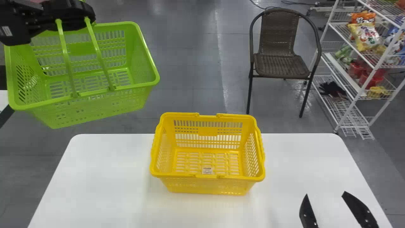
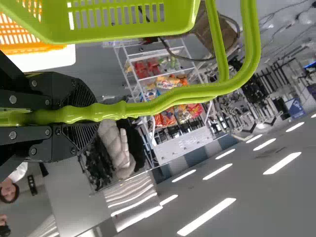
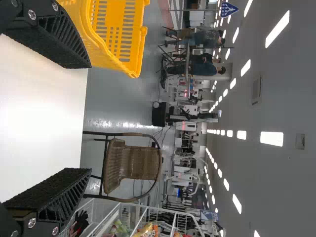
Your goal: Grasp handle with right gripper to insert into left gripper then lift and swing left to center
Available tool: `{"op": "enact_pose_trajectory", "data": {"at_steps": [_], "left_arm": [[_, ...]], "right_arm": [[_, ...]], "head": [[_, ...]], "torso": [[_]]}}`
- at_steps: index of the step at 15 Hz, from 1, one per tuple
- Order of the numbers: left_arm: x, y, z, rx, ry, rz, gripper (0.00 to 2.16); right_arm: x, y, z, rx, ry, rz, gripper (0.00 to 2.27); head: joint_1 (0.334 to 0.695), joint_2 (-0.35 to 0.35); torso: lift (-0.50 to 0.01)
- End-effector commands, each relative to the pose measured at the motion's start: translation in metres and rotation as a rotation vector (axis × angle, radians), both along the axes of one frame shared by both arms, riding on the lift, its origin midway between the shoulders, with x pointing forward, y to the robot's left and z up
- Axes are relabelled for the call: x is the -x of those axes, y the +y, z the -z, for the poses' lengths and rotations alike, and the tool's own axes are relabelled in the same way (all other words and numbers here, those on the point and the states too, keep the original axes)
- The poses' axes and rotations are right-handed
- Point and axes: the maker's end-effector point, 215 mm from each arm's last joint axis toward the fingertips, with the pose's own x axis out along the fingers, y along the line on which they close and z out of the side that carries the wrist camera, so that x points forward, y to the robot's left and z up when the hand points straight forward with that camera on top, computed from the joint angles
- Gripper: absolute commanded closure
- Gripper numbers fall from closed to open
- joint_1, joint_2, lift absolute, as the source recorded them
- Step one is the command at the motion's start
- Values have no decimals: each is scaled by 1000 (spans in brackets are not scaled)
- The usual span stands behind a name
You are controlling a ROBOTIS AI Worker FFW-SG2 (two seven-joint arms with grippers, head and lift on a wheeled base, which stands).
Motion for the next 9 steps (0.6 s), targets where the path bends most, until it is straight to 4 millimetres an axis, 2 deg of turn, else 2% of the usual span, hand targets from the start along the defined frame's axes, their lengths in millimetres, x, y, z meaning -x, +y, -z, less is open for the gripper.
{"op": "enact_pose_trajectory", "data": {"at_steps": [1,3,7,9], "left_arm": [[19,33,18,16,27,-37,1794],[41,68,35,30,21,-95,1794],[85,105,66,28,20,-151,1794],[110,116,77,24,19,-159,1794]], "right_arm": [[-1,-4,-1,-5,-2,6,60],[-2,-13,-3,-10,-7,19,60],[-3,-19,-6,2,-11,21,60],[-2,-20,-4,4,-6,22,60]], "head": [[695,78],[695,106],[695,164],[695,183]], "torso": [[0],[0],[0],[0]]}}
